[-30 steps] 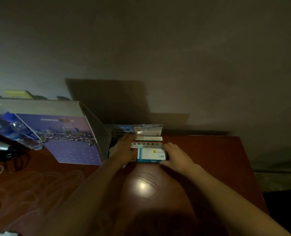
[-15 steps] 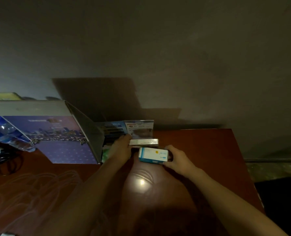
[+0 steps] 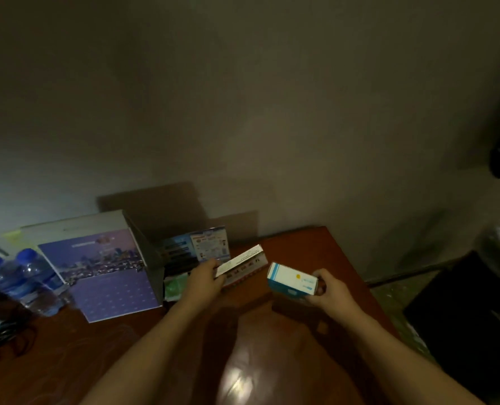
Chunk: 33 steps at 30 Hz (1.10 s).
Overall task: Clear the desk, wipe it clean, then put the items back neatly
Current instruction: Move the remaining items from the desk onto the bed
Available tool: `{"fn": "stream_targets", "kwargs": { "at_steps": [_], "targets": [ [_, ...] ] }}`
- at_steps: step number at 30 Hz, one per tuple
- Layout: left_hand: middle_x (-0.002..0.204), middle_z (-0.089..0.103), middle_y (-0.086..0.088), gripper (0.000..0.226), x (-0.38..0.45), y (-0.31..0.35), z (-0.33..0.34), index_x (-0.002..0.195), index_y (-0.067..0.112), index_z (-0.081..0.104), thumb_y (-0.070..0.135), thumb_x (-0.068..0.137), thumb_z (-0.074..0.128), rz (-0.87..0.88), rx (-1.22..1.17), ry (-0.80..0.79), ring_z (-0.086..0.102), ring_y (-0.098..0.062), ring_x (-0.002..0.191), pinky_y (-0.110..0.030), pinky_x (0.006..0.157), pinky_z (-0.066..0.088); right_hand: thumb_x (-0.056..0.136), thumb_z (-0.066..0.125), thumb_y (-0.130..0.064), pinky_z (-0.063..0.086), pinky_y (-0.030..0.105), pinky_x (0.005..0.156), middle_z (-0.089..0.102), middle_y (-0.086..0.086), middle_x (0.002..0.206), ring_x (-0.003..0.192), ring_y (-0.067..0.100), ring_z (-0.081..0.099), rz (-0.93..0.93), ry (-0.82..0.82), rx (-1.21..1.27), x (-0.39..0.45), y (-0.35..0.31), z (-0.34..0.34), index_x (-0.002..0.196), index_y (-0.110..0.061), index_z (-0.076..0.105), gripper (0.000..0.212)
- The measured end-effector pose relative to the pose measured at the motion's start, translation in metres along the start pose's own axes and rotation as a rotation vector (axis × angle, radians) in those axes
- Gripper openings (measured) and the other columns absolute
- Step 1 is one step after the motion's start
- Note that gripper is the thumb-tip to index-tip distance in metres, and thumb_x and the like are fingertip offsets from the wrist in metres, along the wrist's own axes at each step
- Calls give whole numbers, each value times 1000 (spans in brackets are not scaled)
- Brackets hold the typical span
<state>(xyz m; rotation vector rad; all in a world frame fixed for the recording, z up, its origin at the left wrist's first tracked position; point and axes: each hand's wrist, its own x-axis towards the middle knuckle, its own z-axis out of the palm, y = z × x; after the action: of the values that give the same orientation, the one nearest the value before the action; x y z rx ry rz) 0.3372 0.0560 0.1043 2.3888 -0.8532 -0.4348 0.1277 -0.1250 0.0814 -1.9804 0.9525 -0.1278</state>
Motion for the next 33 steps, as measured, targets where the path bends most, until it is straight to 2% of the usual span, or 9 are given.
{"fn": "stream_targets", "kwargs": {
  "at_steps": [5, 9, 12, 14, 18, 21, 24, 28, 33],
  "targets": [
    [115, 65, -8, 20, -56, 21, 12, 110, 11, 58, 13, 90, 60, 138, 55, -74, 61, -21, 103, -24, 79, 45, 84, 68, -4, 58, 27, 73, 56, 8, 128, 115, 21, 57, 182, 213, 85, -97, 40, -13, 115, -20, 46, 41],
    [114, 65, -6, 19, -100, 37, 37, 108, 14, 58, 14, 89, 61, 209, 33, -153, 62, -20, 102, -28, 80, 50, 84, 68, -8, 51, 15, 60, 56, 6, 127, 107, 12, 57, 246, 309, 30, -180, 73, -22, 119, -20, 46, 43],
    [114, 65, -9, 20, -129, 63, 63, 108, 12, 58, 12, 89, 60, 282, 5, -250, 62, -22, 101, -34, 84, 54, 82, 70, -8, 52, 17, 72, 58, 8, 126, 108, 14, 58, 303, 392, 24, -243, 99, -34, 123, -13, 47, 48],
    [115, 64, -9, 18, -151, 90, 81, 108, 10, 57, 11, 90, 59, 352, 2, -314, 62, -22, 102, -35, 83, 54, 80, 72, -6, 51, 16, 71, 60, 12, 124, 103, 15, 59, 339, 452, 42, -283, 117, -45, 121, -11, 48, 47],
    [115, 62, -8, 13, -199, 158, 120, 106, 12, 55, 12, 93, 56, 492, -9, -434, 61, -21, 104, -29, 80, 55, 78, 73, -5, 57, 34, 79, 62, 15, 121, 98, 18, 63, 397, 620, 150, -367, 148, -65, 107, -18, 47, 41],
    [116, 60, -8, 15, -241, 211, 152, 108, 13, 53, 14, 94, 55, 564, -39, -547, 60, -20, 103, -23, 71, 53, 79, 74, -7, 54, 19, 71, 61, 10, 121, 91, 13, 61, 464, 751, 203, -436, 169, -82, 109, -11, 50, 39],
    [116, 59, -7, 17, -302, 269, 190, 110, 17, 53, 16, 93, 55, 625, -71, -682, 60, -20, 104, -31, 80, 56, 80, 74, -8, 53, 18, 70, 60, 10, 122, 91, 13, 59, 544, 896, 271, -515, 200, -98, 117, -6, 50, 45],
    [114, 60, -10, 20, -409, 338, 247, 111, 9, 55, 13, 92, 57, 830, -1, -739, 60, -21, 99, -23, 66, 49, 79, 73, -4, 56, 29, 81, 57, 14, 127, 103, 20, 61, 679, 1081, 394, -629, 250, -112, 125, -3, 46, 53],
    [110, 63, -12, 22, -556, 408, 324, 112, 6, 58, 15, 92, 58, 1031, 92, -839, 59, -20, 90, -30, 71, 49, 80, 73, -10, 53, 27, 83, 57, 11, 130, 113, 23, 60, 806, 1306, 420, -788, 302, -110, 125, -10, 48, 51]
  ]
}}
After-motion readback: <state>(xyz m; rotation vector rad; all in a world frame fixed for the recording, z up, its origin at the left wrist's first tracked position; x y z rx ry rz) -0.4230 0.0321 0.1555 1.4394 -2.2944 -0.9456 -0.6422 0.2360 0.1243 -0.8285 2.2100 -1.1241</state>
